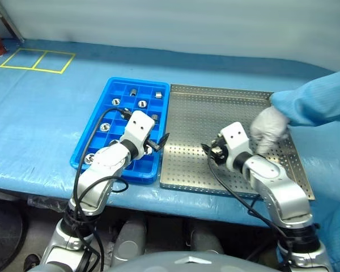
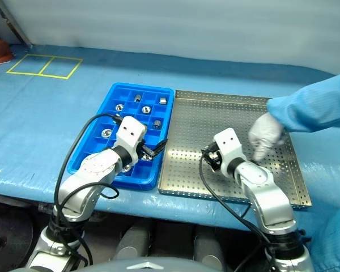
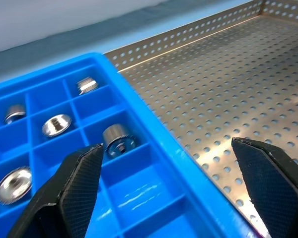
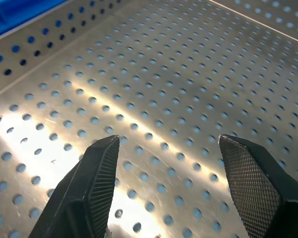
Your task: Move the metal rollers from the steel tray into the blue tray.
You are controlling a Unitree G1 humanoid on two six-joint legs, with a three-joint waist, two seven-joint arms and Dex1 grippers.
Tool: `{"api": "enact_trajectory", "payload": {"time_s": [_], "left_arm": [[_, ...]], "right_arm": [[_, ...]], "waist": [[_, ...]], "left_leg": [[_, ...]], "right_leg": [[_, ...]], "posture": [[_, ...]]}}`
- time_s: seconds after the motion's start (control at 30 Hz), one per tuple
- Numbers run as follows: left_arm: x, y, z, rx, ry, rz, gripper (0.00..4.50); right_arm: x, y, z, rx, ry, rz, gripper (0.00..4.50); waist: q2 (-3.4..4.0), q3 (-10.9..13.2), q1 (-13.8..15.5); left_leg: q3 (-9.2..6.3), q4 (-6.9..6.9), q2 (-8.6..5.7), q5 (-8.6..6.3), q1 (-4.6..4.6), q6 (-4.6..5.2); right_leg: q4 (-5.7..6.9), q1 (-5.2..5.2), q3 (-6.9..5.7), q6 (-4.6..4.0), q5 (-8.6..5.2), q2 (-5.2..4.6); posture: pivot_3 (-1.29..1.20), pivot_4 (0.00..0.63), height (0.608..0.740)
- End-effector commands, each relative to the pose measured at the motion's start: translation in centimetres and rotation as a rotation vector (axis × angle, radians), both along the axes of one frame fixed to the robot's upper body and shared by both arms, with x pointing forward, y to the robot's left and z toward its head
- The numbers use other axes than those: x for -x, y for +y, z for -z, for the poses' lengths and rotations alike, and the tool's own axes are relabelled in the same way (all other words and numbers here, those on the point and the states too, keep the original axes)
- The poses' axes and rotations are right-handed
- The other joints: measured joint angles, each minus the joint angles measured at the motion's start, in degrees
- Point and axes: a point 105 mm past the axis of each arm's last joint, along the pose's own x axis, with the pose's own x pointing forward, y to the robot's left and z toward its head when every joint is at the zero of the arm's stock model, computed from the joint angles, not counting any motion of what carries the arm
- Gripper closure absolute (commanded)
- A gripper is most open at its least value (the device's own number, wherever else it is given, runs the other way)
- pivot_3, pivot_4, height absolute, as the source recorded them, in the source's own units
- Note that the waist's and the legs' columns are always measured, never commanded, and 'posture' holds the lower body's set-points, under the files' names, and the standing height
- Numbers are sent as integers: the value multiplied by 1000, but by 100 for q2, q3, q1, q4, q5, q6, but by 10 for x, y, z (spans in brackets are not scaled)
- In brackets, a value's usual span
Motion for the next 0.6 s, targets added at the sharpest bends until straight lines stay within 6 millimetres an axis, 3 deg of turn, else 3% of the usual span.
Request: {"api": "enact_trajectory", "payload": {"time_s": [0.03, 0.17, 0.37, 0.6], "left_arm": [[2, -17, -7, 40, -29, 91, 0], [9, -31, 0, 69, 5, 203, 0], [28, -45, 14, -1, 64, 400, 0], [31, -48, 16, -22, 70, 441, 0]], "right_arm": [[7, -16, -16, 32, -47, 42, 1131], [14, -30, -15, 62, -27, 83, 1131], [16, -28, -10, 48, 2, 76, 1131], [6, -31, 9, 24, 50, 132, 1131]], "waist": [[0, 0, -89], [0, 0, -196], [0, 0, -285], [1, -1, -340]], "left_leg": [[-1, 0, 0, 0, 0, 0], [0, 2, 0, 0, 2, 1], [0, 7, 0, 0, 3, 1], [0, 12, 0, 0, 3, 1]], "right_leg": [[0, 0, 0, 0, 0, 0], [2, 2, 0, 1, 0, 0], [7, 2, 2, 2, 0, 1], [7, 5, 3, 3, 1, 1]], "posture": [[110, 150, 740], [93, 150, 740], [86, 150, 740], [96, 150, 740]]}}
